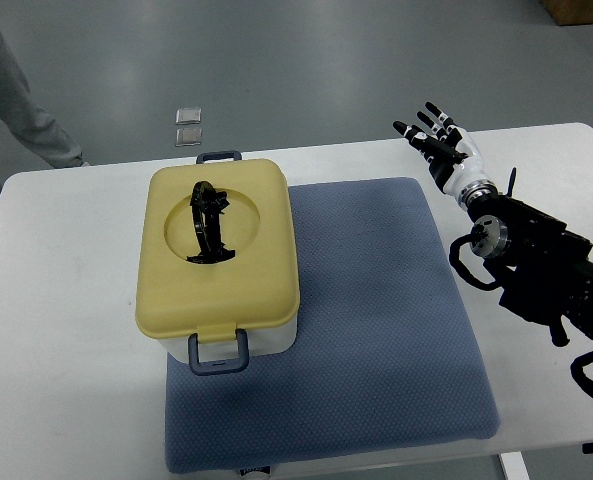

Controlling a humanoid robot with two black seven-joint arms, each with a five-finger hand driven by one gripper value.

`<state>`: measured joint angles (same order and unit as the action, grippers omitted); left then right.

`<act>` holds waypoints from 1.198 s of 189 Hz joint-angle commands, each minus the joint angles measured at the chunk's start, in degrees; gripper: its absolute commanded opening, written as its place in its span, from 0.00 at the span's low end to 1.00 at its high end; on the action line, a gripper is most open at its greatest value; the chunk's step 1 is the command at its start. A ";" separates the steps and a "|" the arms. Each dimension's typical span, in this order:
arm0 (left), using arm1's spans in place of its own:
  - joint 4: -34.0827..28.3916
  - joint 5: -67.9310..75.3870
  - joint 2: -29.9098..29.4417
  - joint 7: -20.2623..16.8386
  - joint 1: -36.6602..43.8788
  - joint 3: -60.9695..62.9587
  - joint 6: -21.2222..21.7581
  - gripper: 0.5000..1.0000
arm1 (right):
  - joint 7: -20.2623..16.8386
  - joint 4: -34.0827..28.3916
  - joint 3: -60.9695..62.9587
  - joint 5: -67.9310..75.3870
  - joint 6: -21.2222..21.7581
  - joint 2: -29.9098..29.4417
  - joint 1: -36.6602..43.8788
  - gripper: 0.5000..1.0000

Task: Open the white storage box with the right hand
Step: 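Raise the right hand and move it over the yellow lid's black handle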

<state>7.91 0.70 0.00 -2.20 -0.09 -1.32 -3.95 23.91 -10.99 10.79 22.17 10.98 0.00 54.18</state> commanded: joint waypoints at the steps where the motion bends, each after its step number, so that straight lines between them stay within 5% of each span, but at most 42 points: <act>1: 0.00 0.00 0.00 0.00 0.00 0.00 0.00 1.00 | -0.09 -1.84 0.02 -1.95 -1.30 0.00 0.05 0.87; 47: 0.00 0.00 0.00 0.00 0.00 0.00 0.00 1.00 | 0.26 -10.81 -0.06 -17.24 -8.95 1.31 2.86 0.87; 71: 0.00 0.00 0.00 0.00 0.00 0.00 0.00 1.00 | 0.09 -14.33 -0.68 -30.61 -9.48 4.83 6.82 0.86; 139: 0.00 0.00 0.00 0.00 0.00 0.00 0.00 1.00 | 1.49 -19.78 -0.85 -62.25 -0.34 14.50 17.80 0.86; 227: 0.00 0.00 0.00 0.00 0.00 0.00 0.00 1.00 | 9.40 -45.61 -0.85 -97.41 3.70 19.69 32.39 0.86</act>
<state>7.91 0.70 0.00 -2.20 -0.09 -1.32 -3.96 31.62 -52.92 9.89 -71.26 13.87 20.01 84.36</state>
